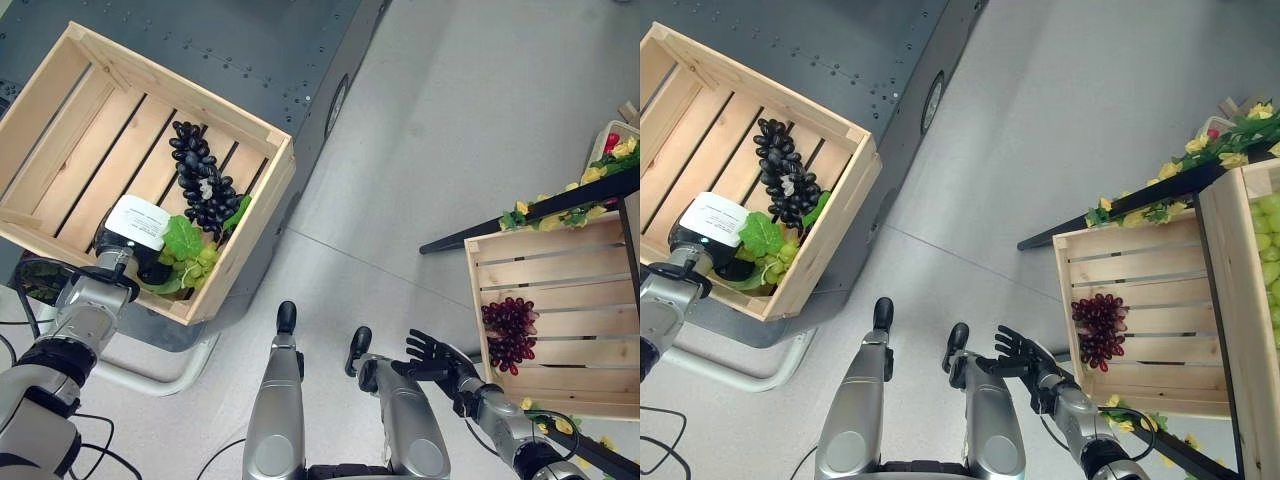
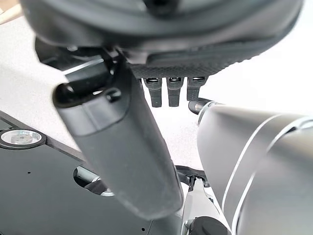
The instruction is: Pick up the fruits from the basket on one side to the basket on the other side
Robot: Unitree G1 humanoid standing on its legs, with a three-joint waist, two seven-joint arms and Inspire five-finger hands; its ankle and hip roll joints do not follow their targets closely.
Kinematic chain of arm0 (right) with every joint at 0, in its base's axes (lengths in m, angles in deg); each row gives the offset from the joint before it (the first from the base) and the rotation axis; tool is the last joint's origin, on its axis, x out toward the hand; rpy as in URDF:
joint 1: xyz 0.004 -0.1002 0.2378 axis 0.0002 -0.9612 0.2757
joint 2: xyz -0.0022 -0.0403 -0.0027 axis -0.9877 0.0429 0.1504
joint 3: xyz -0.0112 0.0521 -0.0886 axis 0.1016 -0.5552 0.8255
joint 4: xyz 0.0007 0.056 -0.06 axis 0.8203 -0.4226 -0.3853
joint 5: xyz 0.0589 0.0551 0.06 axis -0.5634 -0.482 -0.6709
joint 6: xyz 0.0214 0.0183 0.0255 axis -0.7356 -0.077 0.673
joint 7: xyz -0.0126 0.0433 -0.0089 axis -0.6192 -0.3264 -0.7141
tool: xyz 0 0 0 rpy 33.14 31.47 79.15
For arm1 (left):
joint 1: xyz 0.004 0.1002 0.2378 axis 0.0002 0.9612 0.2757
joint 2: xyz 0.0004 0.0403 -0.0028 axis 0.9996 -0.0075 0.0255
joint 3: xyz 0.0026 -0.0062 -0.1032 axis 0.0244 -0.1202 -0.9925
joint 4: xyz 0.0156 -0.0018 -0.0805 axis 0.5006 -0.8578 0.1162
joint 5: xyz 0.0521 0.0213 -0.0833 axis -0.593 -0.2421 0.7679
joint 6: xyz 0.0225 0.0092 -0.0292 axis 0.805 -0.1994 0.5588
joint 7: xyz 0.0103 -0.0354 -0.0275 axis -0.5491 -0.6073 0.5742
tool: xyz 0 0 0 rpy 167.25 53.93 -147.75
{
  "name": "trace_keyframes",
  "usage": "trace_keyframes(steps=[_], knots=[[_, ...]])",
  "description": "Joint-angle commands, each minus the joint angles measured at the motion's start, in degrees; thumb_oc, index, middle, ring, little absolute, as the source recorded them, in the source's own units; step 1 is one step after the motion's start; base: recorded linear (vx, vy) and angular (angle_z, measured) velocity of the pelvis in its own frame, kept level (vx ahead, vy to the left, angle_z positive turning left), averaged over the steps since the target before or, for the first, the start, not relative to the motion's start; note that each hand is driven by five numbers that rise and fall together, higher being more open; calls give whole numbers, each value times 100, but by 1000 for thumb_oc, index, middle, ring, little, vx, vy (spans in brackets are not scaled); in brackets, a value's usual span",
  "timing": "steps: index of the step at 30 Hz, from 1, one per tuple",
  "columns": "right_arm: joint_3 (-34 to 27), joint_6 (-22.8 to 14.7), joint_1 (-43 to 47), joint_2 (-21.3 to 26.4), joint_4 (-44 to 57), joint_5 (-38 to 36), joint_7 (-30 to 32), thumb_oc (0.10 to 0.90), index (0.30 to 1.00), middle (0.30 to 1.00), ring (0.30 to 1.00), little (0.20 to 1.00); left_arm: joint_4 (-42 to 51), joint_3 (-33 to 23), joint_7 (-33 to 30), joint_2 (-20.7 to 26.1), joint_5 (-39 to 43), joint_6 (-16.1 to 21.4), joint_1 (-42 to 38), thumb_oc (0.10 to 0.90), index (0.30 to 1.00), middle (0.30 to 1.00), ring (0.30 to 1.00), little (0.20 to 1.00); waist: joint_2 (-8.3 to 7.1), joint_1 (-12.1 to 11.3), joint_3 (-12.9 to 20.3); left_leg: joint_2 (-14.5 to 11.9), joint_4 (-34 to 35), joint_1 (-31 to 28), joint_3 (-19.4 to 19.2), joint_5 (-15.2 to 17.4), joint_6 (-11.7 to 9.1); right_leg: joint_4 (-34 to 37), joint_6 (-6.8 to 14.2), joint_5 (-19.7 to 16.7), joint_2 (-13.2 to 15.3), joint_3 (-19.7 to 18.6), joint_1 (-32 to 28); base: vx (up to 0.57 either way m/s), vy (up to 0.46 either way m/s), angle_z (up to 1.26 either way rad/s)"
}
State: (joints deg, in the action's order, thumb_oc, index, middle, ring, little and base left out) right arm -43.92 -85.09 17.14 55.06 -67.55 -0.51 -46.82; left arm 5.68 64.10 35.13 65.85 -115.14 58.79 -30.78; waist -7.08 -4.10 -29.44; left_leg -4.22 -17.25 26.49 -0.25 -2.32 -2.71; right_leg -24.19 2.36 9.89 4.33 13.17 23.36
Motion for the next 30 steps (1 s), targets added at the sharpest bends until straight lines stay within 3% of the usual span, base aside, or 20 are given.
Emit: trace_keyframes(steps=[1,7,12,21,30], knots=[[4,-82,-144,242,180,-254,35,800,900,900,900,900,-107,-364,-636,-33,225,-339,-122,400,300,300,300,300,50,37,163,338,-274,-132,-239,364,-35,246,100,-343,-158,143,-245,0,0,0],[-43,-141,-262,238,192,-251,51,800,900,900,900,900,-5,-502,-931,51,166,-315,10,400,300,300,300,300,122,41,285,387,-88,-400,-250,371,-19,419,114,-358,-133,146,-457,0,0,0],[-186,-108,-430,260,267,-218,76,800,900,900,900,900,388,-793,-1036,286,202,-288,286,400,300,300,300,300,313,43,519,465,146,-761,-207,355,-32,650,141,-359,-104,141,-788,20,-5,0],[-359,-31,-623,274,181,-91,-8,800,900,900,900,900,1033,-1171,-813,477,170,-200,813,400,300,300,300,300,527,27,846,530,538,-1167,-138,277,-41,1091,165,-440,-81,223,-1236,60,-12,2],[-372,-89,-676,262,92,-123,-91,800,900,900,900,900,1061,-1190,-825,527,189,-104,830,400,300,300,300,300,507,7,883,550,631,-1285,-97,305,-26,1114,156,-423,-109,274,-1308,17,-3,2]])
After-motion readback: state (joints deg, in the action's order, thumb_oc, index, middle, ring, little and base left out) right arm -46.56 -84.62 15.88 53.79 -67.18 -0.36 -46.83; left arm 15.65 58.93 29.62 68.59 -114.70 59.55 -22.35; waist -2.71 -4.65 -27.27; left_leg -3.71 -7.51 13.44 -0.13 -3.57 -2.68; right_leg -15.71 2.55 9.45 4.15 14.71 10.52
